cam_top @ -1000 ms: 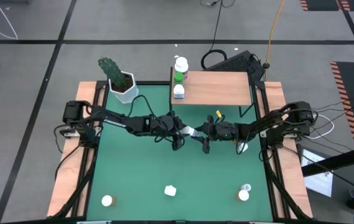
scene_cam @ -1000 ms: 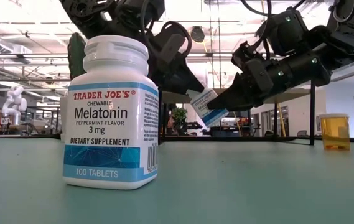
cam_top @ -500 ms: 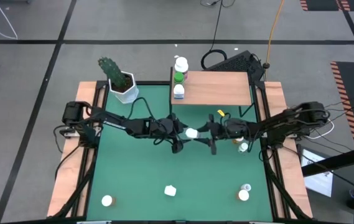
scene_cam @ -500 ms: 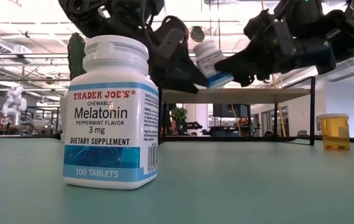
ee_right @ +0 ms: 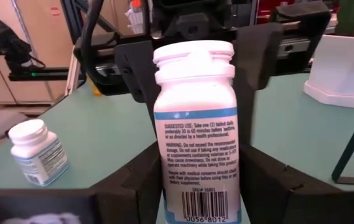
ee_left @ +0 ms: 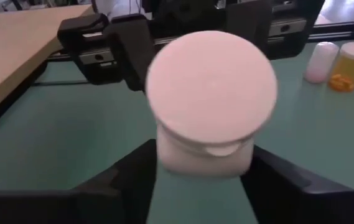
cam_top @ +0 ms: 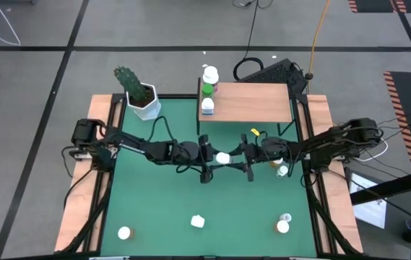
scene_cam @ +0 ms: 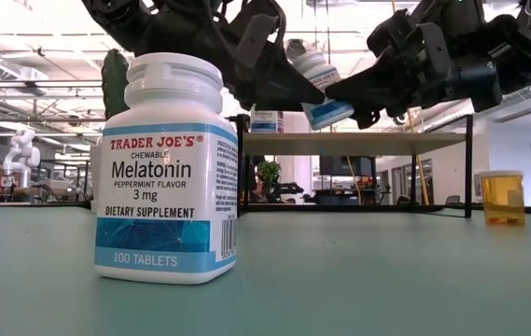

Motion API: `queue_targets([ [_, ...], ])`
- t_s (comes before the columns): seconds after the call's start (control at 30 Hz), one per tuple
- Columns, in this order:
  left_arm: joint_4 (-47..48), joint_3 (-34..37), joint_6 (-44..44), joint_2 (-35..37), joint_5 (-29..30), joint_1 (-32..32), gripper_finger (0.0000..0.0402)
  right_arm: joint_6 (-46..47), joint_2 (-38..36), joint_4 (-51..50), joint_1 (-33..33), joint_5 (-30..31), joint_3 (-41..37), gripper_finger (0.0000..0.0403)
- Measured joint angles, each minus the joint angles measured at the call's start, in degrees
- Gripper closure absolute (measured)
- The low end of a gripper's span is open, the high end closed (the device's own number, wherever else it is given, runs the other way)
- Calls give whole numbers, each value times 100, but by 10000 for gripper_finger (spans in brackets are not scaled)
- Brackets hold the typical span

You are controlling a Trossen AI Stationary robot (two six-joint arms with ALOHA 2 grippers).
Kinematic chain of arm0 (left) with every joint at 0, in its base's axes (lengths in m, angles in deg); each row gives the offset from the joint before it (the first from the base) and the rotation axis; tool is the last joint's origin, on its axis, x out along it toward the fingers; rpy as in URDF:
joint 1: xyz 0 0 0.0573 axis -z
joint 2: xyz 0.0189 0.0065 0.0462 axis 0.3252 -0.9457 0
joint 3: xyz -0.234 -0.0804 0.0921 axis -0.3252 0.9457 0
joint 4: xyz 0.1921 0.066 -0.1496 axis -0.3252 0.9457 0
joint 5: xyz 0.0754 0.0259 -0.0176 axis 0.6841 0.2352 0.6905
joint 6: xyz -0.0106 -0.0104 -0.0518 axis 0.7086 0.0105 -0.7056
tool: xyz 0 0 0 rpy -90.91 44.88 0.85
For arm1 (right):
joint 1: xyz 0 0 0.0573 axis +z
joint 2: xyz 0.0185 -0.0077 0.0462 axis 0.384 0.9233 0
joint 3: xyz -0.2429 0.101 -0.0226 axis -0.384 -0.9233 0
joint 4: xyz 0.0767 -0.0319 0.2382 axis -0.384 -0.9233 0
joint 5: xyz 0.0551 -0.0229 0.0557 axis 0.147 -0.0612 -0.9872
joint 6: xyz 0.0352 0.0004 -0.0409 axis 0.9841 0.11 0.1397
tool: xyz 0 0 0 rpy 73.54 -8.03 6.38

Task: Pick and place medicine bottles onto shelf by color
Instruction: Put the top blue pill bottle on the shelf

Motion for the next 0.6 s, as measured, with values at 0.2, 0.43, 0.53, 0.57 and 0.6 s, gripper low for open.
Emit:
queue_targets([
  [0.2,305,-26,279,13,4,-86,264,-66,9,106,2,226,-7,207],
  [0.43,1173,-9,196,-56,91,-318,255,-355,-2,95,7,764,-2,159],
  [0.53,1331,2,-15,-270,82,-419,242,-326,-4,85,2,744,-2,139],
  [0.57,1313,2,-20,-357,84,-443,242,-324,-4,71,2,745,-2,132],
  [0.6,1287,2,-23,-433,89,-459,242,-318,-4,65,-2,745,-2,126],
])
